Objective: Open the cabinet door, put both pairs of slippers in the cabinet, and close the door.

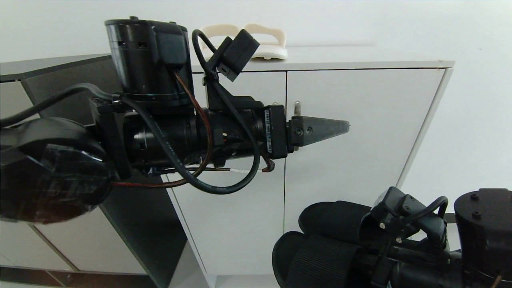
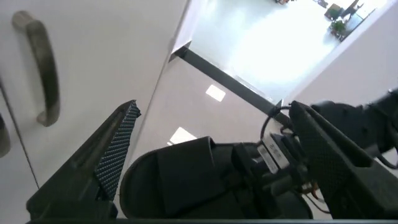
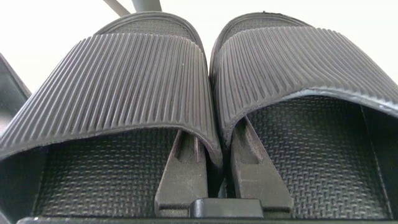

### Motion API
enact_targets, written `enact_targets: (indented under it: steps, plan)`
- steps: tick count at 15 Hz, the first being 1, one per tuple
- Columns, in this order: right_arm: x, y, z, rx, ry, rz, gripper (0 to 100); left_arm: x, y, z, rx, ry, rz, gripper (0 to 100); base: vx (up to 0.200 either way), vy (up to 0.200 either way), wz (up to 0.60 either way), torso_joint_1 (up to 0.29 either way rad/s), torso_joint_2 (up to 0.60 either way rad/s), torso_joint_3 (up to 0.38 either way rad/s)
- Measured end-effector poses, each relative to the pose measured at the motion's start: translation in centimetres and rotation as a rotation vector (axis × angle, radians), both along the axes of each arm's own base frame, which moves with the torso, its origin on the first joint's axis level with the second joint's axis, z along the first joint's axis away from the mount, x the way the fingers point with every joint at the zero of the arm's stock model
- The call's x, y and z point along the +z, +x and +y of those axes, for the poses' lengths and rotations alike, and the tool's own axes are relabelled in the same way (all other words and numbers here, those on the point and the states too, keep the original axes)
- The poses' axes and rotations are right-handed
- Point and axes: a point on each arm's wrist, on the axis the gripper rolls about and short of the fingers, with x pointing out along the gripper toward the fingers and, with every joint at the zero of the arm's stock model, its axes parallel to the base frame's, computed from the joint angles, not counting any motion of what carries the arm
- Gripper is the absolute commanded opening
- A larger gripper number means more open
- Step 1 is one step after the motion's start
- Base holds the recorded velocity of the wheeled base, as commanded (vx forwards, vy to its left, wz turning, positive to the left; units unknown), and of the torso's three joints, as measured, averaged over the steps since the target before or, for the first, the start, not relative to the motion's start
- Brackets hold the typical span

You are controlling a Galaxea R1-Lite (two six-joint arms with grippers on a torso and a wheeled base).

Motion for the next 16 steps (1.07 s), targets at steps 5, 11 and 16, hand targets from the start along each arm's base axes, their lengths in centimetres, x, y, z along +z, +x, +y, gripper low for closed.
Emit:
enact_targets:
  steps: [5,11,16]
  plan:
    - [-0.2,0.1,0.1,0.005,-0.013,-0.004,0,-0.9,2.8,-0.3,0.093,-0.015,-0.01,100,0.0,0.0,0.0,0.0,0.0,0.0]
    - [-0.4,0.1,0.1,0.004,-0.008,-0.008,0,-2.2,4.6,-0.1,0.132,0.011,0.015,100,0.0,0.0,0.0,0.0,0.0,0.0]
    - [-0.6,0.1,0.1,0.005,-0.016,-0.003,0,-2.5,6.2,-1.0,0.185,0.005,0.003,100,0.0,0.0,0.0,0.0,0.0,0.0]
